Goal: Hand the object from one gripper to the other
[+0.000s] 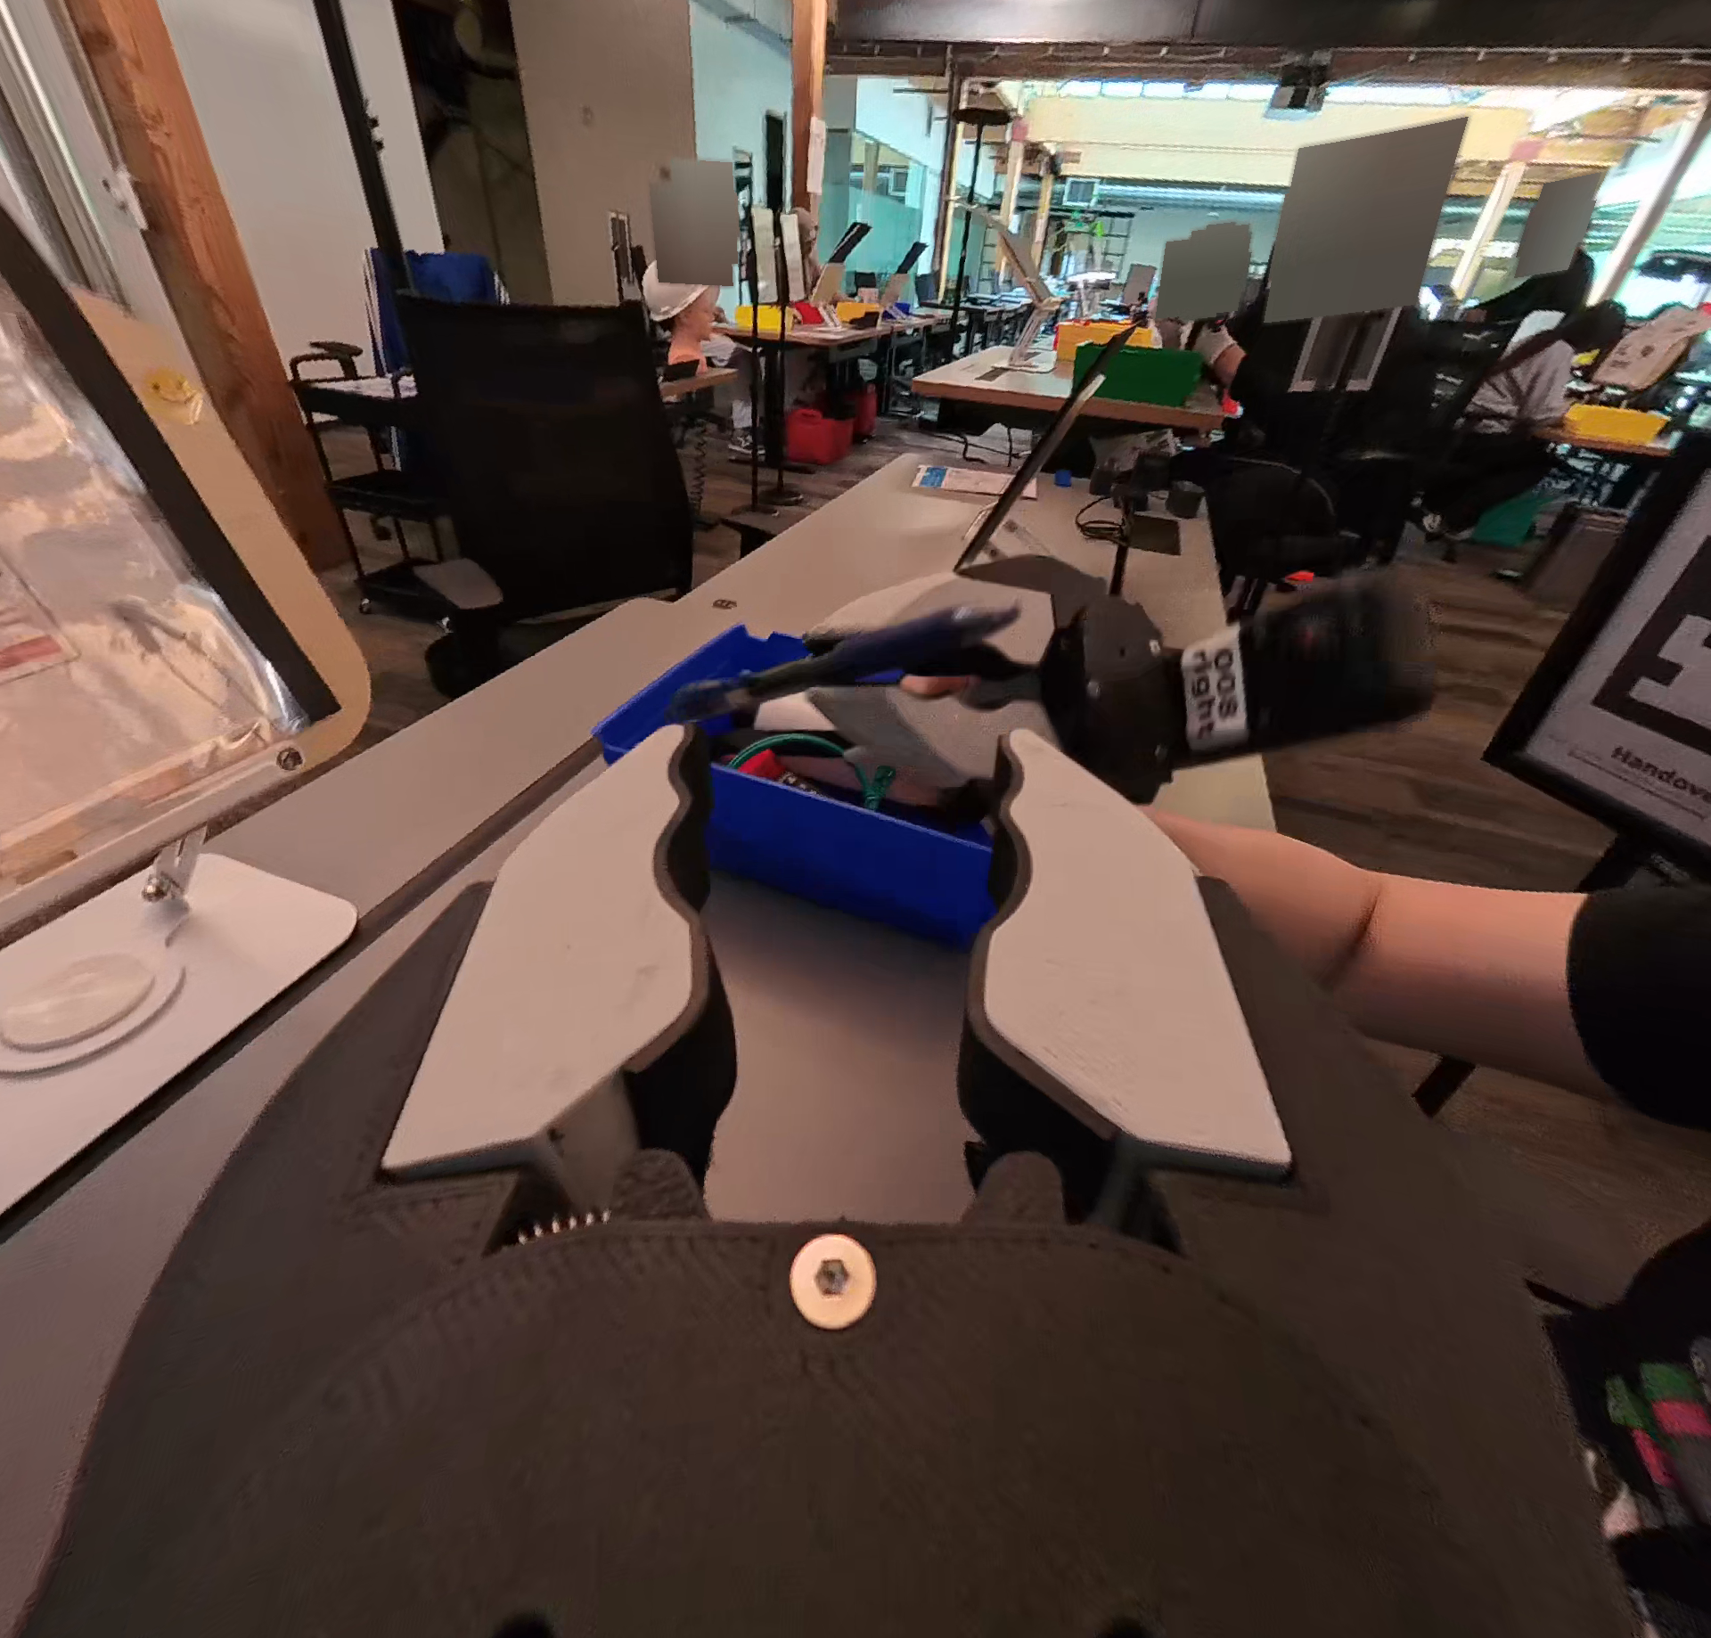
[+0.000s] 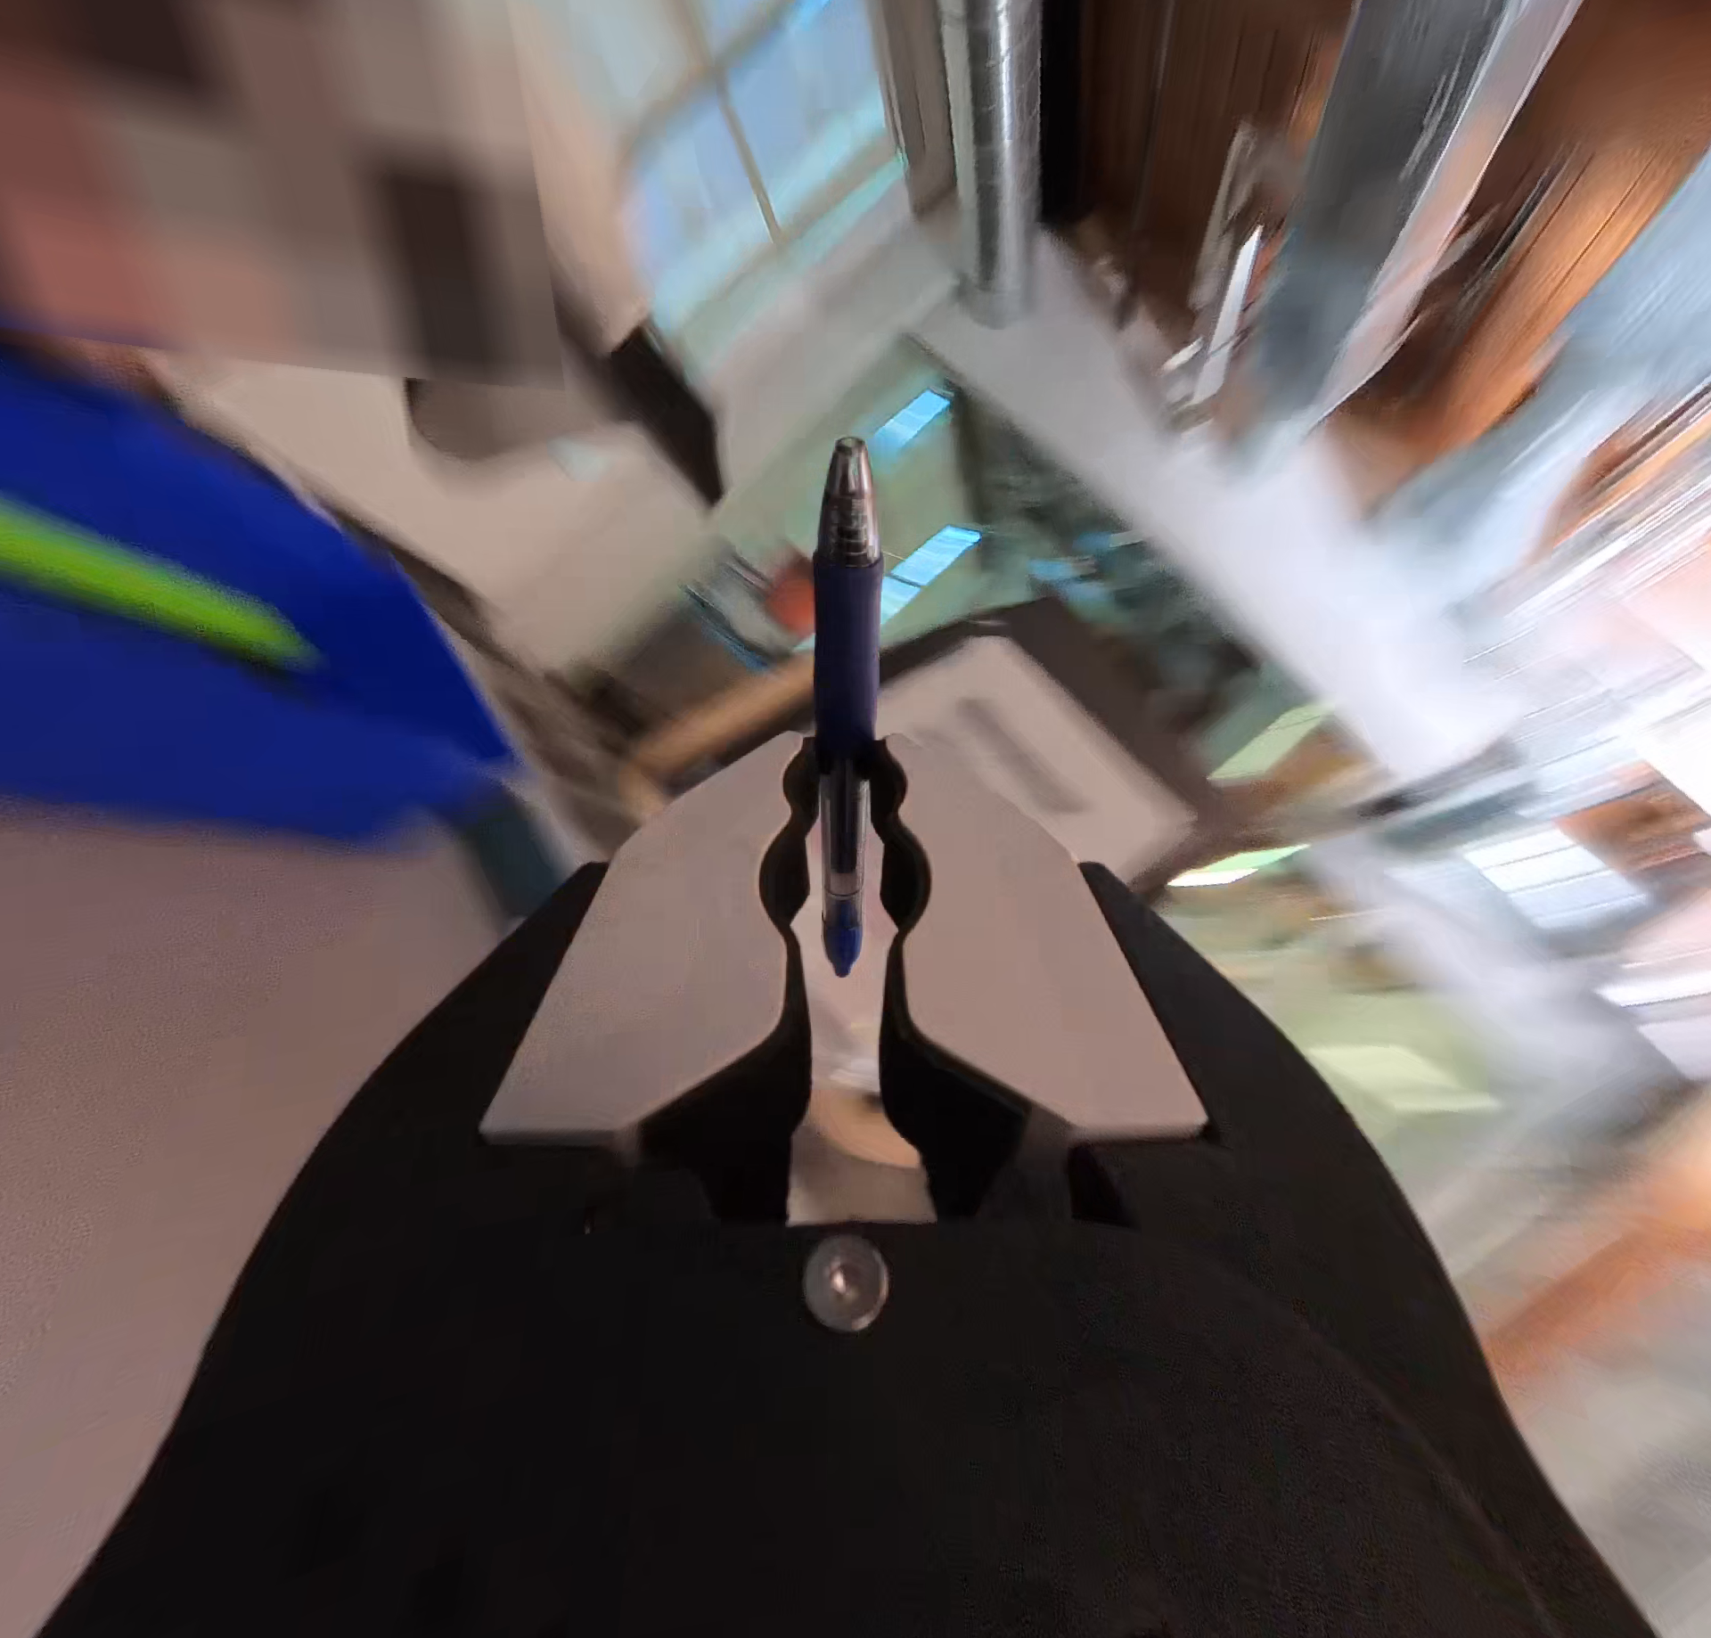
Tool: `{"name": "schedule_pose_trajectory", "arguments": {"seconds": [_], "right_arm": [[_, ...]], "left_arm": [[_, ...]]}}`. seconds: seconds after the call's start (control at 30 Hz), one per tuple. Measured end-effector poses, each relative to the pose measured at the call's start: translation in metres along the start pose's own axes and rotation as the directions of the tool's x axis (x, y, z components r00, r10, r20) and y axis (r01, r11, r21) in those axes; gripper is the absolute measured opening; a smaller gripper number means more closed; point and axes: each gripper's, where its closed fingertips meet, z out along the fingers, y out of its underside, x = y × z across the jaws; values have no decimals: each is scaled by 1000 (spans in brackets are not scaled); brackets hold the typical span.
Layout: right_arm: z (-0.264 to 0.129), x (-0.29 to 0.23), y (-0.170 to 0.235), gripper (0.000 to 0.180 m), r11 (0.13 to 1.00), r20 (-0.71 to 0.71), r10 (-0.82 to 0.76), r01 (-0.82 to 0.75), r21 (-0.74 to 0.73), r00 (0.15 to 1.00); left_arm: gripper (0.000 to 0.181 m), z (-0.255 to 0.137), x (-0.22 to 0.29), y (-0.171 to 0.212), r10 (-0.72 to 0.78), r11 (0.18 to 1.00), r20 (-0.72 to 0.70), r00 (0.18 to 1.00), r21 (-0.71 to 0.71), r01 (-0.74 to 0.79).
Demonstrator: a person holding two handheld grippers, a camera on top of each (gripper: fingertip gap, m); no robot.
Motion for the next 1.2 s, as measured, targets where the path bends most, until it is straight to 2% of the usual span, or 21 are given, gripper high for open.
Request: {"name": "schedule_pose_trajectory", "arguments": {"seconds": [0.07, 0.17, 0.3, 0.4, 0.57, 0.6, 0.67, 0.83, 0.9, 0.97, 1.03, 1.07, 1.1, 1.13, 1.2], "right_arm": [[2, 0, 1, 11, 981, -35, -189, 187, -52, 981], [4, -2, -5, 11, 959, -68, -274, 267, -96, 959], [6, -6, -7, 11, 907, -81, -403, 386, -167, 912], [9, -13, -10, 11, 886, -74, -443, 425, -183, 893], [11, -20, -13, 11, 834, -70, -532, 507, -217, 844], [12, -23, -13, 11, 827, -65, -542, 517, -222, 838], [13, -24, -13, 11, 819, -69, -552, 526, -231, 831], [14, -22, -20, 13, 859, -91, -497, 475, -189, 863], [9, -10, -29, 18, 898, -142, -434, 414, -151, 890], [3, 6, -36, 21, 957, -193, -290, 280, -82, 937], [-2, 18, -41, 22, 999, -171, -31, 34, 20, 985], [-3, 22, -43, 25, 988, -120, 141, -133, 76, 983], [-4, 24, -46, 27, 941, -43, 321, -314, 127, 946], [-6, 27, -52, 30, 853, 59, 489, -491, 175, 870], [-12, 34, -66, 35, 601, 293, 710, -768, 224, 641]], "left_arm": [[60, 3, 9, 4, 66, 997, 11, 998, -41, -65], [60, 11, 17, 17, 158, 978, 68, 985, -147, -146], [49, 16, 20, 17, 118, 987, 123, 985, -124, -102], [45, 19, 10, 20, 122, 987, 180, 976, -129, -100], [43, 23, 5, 21, 112, 991, 177, 978, -93, -96], [39, 23, 4, 23, 116, 990, 177, 977, -98, -100], [14, 22, -2, 23, 137, 988, 200, 970, -100, -119], [10, 13, -10, 15, 124, 992, 199, 972, -61, -114], [10, 1, -20, 2, 106, 994, 222, 969, 14, -112], [10, -14, -24, -16, 8, 988, 159, 987, 149, -32], [10, -31, -18, -36, -77, 947, -11, 997, 311, 76], [10, -39, -16, -44, -100, 919, -97, 990, 373, 129], [10, -46, -13, -50, -111, 890, -175, 978, 420, 176], [10, -52, -10, -54, -113, 870, -251, 961, 442, 218], [11, -55, -4, -53, -132, 865, -391, 911, 404, 298]]}}
